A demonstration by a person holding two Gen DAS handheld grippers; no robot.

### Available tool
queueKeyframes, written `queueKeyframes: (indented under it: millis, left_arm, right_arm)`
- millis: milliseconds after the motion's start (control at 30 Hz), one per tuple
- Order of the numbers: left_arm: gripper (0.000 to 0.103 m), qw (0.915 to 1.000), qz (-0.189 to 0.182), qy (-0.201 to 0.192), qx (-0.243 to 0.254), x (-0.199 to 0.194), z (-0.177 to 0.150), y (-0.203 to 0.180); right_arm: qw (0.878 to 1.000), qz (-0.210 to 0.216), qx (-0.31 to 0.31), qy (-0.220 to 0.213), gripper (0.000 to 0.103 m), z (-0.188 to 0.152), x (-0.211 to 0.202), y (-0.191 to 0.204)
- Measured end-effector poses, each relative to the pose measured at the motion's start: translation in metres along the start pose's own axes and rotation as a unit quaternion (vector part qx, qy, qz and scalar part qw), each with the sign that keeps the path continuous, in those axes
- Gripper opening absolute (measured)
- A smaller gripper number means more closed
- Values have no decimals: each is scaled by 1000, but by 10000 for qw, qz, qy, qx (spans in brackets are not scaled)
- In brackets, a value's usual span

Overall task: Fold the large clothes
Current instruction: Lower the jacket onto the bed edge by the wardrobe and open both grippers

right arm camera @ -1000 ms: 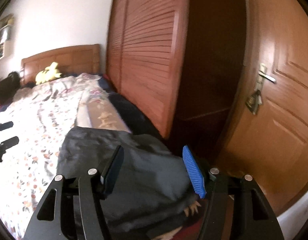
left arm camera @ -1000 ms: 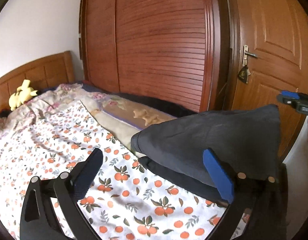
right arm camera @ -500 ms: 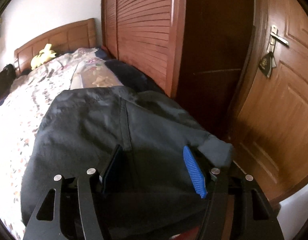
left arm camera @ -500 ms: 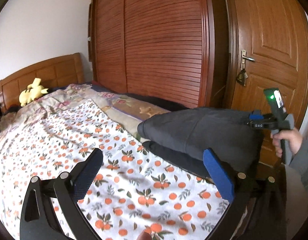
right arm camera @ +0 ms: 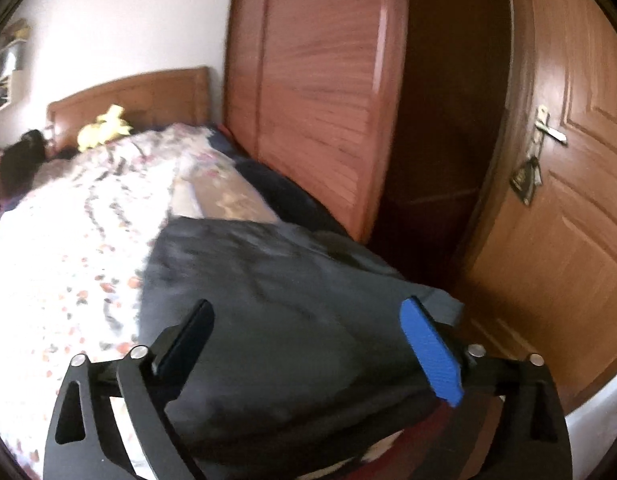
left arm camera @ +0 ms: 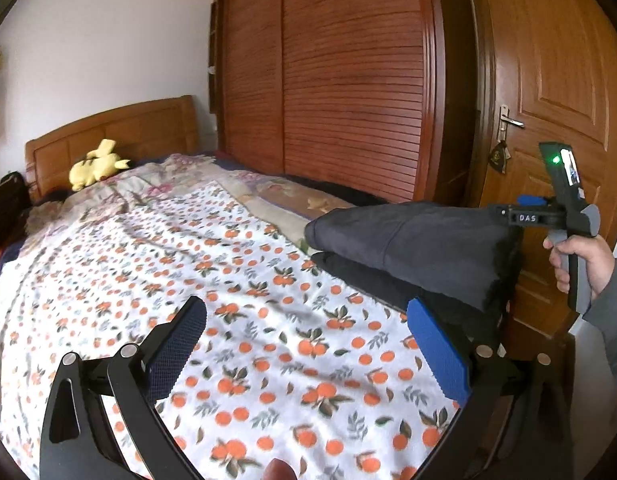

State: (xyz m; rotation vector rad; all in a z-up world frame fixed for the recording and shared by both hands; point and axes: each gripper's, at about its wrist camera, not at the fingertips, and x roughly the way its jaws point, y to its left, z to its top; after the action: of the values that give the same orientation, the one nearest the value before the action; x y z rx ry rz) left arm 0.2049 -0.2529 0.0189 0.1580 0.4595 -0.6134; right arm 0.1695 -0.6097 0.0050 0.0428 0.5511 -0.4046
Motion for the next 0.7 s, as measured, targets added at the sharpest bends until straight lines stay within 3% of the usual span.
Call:
queueKeyframes:
  millis: [300, 700]
  left_arm:
    - [101, 9978, 618, -57, -247, -74, -35, 23]
    - [101, 9854, 1500, 203, -781, -146, -107, 61]
  right_arm:
    - [9936, 1069, -210, -287, 95, -15, -50, 87]
    - [9763, 2092, -499, -230, 95, -82, -104, 192]
